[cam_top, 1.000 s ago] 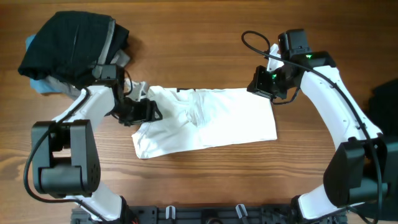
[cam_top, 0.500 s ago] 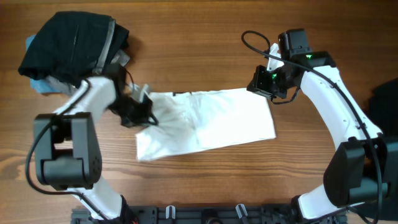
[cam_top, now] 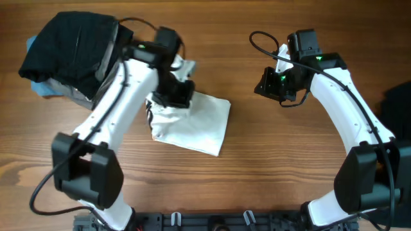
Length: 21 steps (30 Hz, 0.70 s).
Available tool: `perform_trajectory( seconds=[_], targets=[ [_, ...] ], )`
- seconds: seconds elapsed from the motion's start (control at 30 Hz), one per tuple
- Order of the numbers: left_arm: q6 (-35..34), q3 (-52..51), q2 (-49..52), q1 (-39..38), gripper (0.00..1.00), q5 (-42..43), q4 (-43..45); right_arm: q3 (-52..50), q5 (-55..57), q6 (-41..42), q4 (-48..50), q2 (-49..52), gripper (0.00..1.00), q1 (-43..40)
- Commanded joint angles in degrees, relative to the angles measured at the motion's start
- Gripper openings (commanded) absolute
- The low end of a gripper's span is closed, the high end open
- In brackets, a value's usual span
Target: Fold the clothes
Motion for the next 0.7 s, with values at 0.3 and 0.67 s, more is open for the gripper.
perform_trajectory(
  seconds=[0.3, 0.67],
  targets=[
    [-4.4, -3.1, 7.5, -13.3, 0.94, -1.7, 3.6, 0.5, 0.4, -0.8, 0.2, -0.3, 0.37, 0.2],
    [-5.9, 9.5, 6.1, 10.7, 0.99, -10.1, -11.1, 0.5, -5.5, -15.8, 8.4, -0.3, 0.52, 16.9]
  ],
)
